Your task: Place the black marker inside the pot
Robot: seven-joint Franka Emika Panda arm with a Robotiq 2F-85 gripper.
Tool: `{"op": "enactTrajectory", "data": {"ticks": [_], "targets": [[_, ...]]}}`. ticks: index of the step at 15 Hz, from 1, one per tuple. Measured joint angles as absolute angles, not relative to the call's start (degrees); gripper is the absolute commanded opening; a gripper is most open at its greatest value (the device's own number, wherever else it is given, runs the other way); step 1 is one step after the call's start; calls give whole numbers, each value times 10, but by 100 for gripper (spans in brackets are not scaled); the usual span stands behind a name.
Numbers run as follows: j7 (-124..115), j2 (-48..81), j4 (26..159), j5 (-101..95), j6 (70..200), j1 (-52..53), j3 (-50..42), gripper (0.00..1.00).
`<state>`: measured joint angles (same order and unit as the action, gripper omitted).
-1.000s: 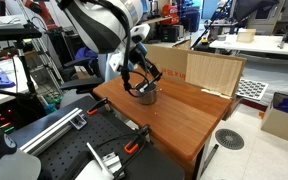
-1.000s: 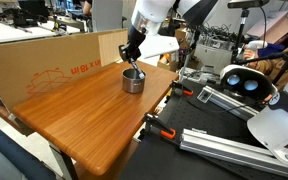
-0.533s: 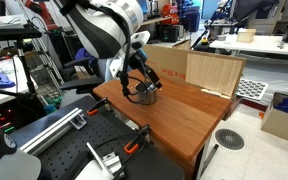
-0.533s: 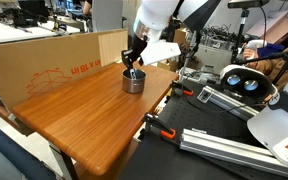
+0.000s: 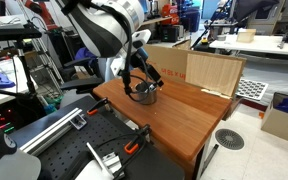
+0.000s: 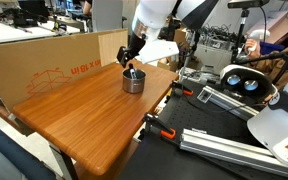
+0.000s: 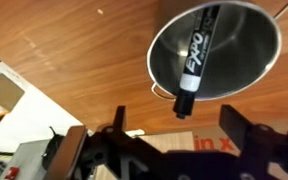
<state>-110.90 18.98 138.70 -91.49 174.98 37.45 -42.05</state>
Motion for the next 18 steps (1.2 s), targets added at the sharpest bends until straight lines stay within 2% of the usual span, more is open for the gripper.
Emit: {"op": "enactTrajectory", "data": {"ticks": [9, 18], "targets": [[-1088, 129, 1375, -889, 1758, 373, -423, 100], [-1082, 128, 1377, -886, 1757, 373, -423, 100]]}}
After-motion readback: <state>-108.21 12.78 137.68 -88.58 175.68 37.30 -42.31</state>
